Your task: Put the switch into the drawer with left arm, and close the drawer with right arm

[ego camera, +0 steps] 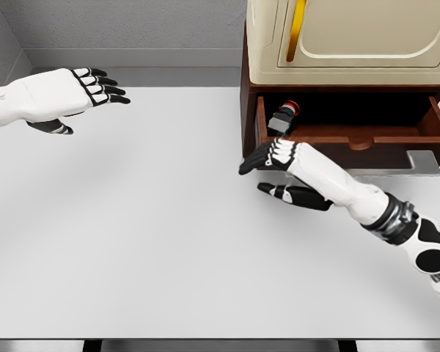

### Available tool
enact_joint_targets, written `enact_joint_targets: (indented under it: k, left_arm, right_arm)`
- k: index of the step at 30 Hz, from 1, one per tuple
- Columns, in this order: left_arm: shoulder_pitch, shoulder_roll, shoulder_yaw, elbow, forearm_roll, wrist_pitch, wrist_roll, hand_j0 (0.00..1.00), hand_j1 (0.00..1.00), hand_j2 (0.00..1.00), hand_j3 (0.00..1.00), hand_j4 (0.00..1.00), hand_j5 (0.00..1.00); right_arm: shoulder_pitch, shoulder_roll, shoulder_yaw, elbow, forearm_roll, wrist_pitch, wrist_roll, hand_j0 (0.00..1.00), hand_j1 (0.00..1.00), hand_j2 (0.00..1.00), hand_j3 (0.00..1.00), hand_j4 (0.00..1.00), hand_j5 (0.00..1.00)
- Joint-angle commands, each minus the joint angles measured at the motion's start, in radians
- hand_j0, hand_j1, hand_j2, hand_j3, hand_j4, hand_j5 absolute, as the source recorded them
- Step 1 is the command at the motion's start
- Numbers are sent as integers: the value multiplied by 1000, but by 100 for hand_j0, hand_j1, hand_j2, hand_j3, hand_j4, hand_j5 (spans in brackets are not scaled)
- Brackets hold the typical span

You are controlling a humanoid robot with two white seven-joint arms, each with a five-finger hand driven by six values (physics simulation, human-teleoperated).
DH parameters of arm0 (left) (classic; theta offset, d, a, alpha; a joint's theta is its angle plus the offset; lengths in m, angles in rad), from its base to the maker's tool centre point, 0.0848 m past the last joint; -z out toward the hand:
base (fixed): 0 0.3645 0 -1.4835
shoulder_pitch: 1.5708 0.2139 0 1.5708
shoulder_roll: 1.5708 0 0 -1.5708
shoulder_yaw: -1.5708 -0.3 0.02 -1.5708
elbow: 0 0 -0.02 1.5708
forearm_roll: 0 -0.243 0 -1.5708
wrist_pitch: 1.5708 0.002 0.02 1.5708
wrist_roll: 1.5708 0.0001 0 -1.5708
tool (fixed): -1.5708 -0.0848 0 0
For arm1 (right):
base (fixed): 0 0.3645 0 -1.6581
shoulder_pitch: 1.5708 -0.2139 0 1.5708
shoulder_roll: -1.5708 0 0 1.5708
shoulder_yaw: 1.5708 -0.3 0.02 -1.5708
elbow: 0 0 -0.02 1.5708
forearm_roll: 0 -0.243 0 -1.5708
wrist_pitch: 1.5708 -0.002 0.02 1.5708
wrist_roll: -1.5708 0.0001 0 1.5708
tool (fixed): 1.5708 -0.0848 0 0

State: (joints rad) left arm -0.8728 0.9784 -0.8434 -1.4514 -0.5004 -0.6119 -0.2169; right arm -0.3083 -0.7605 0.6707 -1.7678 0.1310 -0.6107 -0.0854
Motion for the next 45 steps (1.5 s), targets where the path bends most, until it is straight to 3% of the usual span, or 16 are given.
enact_joint_targets:
  k: [1, 24, 34, 38, 41, 45]
  left_arm:
    - [0, 2, 1, 0, 5, 1, 1, 100, 100, 100, 100, 100, 100]
    - [0, 2, 7, 11, 6, 1, 1, 100, 100, 100, 100, 100, 100]
    - [0, 2, 6, 11, 6, 1, 1, 100, 100, 100, 100, 100, 100]
    - [0, 2, 7, 11, 6, 1, 1, 100, 100, 100, 100, 100, 100]
    - [0, 2, 12, 11, 11, 1, 1, 100, 100, 100, 100, 100, 100]
    - [0, 2, 13, 11, 11, 1, 1, 100, 100, 100, 100, 100, 100]
  right_arm:
    - [0, -2, 12, 1, -7, 0, -2, 64, 64, 64, 64, 64, 64]
    - [-8, -16, -3, 80, -19, 0, -5, 65, 65, 65, 65, 65, 65]
    - [-69, -8, -3, 131, -39, 0, -5, 65, 65, 65, 65, 65, 65]
    - [-81, -16, -6, 100, -56, 0, -5, 64, 64, 64, 64, 64, 64]
    - [-80, -59, -71, 16, -56, 0, -4, 64, 64, 64, 64, 64, 64]
    - [-66, -75, -60, 2, -53, 0, -4, 64, 64, 64, 64, 64, 64]
